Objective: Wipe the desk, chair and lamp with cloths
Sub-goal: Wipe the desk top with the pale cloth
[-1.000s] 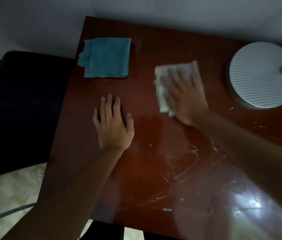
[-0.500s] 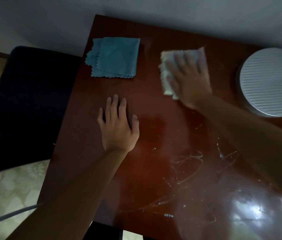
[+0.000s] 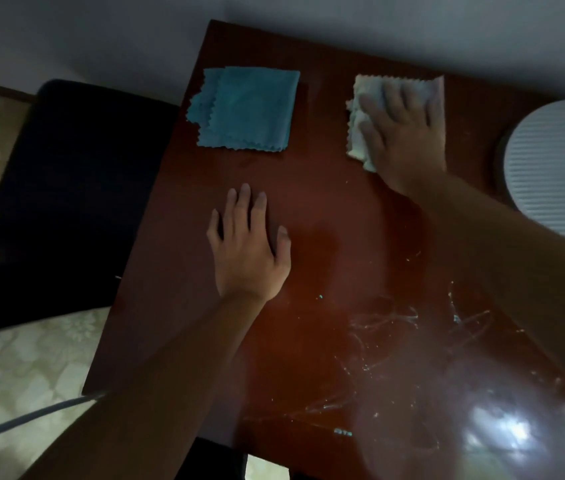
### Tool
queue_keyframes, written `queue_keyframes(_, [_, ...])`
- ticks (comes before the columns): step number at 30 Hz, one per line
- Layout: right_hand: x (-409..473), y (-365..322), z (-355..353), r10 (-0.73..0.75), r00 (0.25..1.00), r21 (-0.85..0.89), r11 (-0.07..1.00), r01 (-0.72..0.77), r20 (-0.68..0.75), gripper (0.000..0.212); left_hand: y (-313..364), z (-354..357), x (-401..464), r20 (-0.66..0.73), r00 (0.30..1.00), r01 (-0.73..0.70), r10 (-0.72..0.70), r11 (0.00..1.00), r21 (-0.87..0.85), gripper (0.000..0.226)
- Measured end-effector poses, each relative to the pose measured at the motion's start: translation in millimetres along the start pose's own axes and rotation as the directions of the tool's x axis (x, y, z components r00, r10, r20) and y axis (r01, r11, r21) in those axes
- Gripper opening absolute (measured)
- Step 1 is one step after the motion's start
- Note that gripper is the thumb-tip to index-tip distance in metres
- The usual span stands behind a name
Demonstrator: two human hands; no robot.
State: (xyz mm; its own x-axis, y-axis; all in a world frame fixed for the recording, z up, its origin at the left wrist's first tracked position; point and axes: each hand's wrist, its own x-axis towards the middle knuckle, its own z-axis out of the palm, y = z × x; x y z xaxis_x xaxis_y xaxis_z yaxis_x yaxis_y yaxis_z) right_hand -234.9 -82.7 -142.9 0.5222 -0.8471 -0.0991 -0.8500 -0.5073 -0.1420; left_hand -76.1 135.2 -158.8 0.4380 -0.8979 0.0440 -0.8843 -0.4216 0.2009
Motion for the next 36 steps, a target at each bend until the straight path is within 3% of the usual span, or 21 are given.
queue_keyframes(2, [-59.9, -37.8, 7.4, -0.187, 0.969, 0.115, 0.979, 0.17, 0.159, 0.06, -0.3, -0.1, -0.3, -0.003, 1.0, -0.001, 0.001, 1.0, -0.005, 0.058])
queue_keyframes(4, [-145.9, -65.5, 25.1, -0.411, 0.901, 0.14, 0.909, 0.393, 0.138, 0.059, 0.3, 0.4, -0.8, -0.006, 1.0, -0.008, 0.008, 1.0, -0.014, 0.058])
queue_keyframes(5, [-176.4, -73.0, 26.1, -0.466, 0.879, 0.029, 0.885, 0.465, 0.101, 0.054, -0.1, 0.7, 0.4, -0.016, 1.0, -0.012, 0.012, 1.0, -0.013, 0.058])
queue_keyframes(7, [-189.1, -67.5, 26.5, -0.513, 0.855, 0.009, 0.858, 0.514, 0.071, 0.049, -1.2, 0.7, -1.1, -0.033, 0.999, -0.015, 0.014, 1.0, -0.018, 0.058])
queue_keyframes(9, [-150.3, -53.7, 21.7, -0.508, 0.857, -0.04, 0.858, 0.513, 0.09, 0.048, -0.8, 0.4, -0.2, -0.031, 0.999, -0.019, 0.018, 0.999, -0.029, 0.057])
queue_keyframes(12, [-67.0, -34.7, 11.4, -0.203, 0.979, -0.084, 0.975, 0.205, 0.036, 0.052, -1.5, 0.8, 1.0, -0.027, 1.0, -0.007, 0.006, 0.999, -0.031, 0.056])
queue_keyframes(14, [-35.1, -23.8, 6.8, -0.057, 0.998, -0.069, 0.996, 0.058, 0.015, 0.054, -0.7, 0.7, -1.3, -0.027, 1.0, -0.01, 0.008, 0.999, -0.045, 0.055])
queue_keyframes(16, [-50.6, -35.9, 11.1, -0.06, 0.997, -0.116, 0.991, 0.064, 0.039, 0.055, -0.2, -1.4, -1.5, -0.014, 1.0, -0.015, 0.014, 0.997, -0.073, 0.056])
queue_keyframes(18, [-111.7, -58.1, 20.1, -0.188, 0.98, -0.185, 0.963, 0.198, 0.068, 0.056, -1.7, -7.1, -1.7, 0.017, 1.0, -0.007, 0.009, 0.989, -0.146, 0.057])
queue_keyframes(21, [-210.3, -71.6, 31.3, -0.391, 0.913, -0.108, 0.909, 0.403, 0.116, 0.054, -7.2, -16.5, -7.3, 0.072, 0.997, -0.002, 0.02, 0.968, -0.251, 0.058])
queue_keyframes(24, [-201.0, -47.9, 20.5, -0.54, 0.822, -0.101, 0.821, 0.562, 0.18, 0.051, -13.2, -24.2, -35.7, 0.048, 0.981, -0.174, 0.188, 0.962, -0.21, 0.051])
queue_keyframes(26, [-159.1, -28.7, 14.6, -0.443, 0.887, -0.137, 0.878, 0.458, 0.128, 0.051, -11.5, -24.2, -62.0, 0.06, 0.958, -0.263, 0.279, 0.945, -0.194, 0.049])
queue_keyframes(28, [-119.2, -7.1, 6.7, -0.171, 0.98, -0.14, 0.973, 0.183, 0.098, 0.054, -4.7, -21.9, -84.3, 0.106, 0.95, -0.269, 0.295, 0.94, -0.209, 0.05])
queue_keyframes(30, [-112.1, -1.3, 4.9, -0.019, 0.997, -0.101, 0.995, 0.027, 0.075, 0.056, 6.2, -17.2, -97.6, 0.135, 0.939, -0.285, 0.316, 0.936, -0.205, 0.051])
queue_keyframes(33, [-172.1, -29.9, 17.7, -0.082, 0.995, -0.155, 0.984, 0.089, 0.056, 0.057, 20.1, -10.6, -98.2, 0.11, 0.944, -0.281, 0.312, 0.931, -0.234, 0.048])
queue_keyframes(36, [-247.2, -47.3, 27.4, -0.201, 0.973, -0.062, 0.976, 0.209, 0.117, 0.056, 33.2, -9.9, -82.3, 0.084, 0.935, -0.316, 0.343, 0.919, -0.234, 0.047])
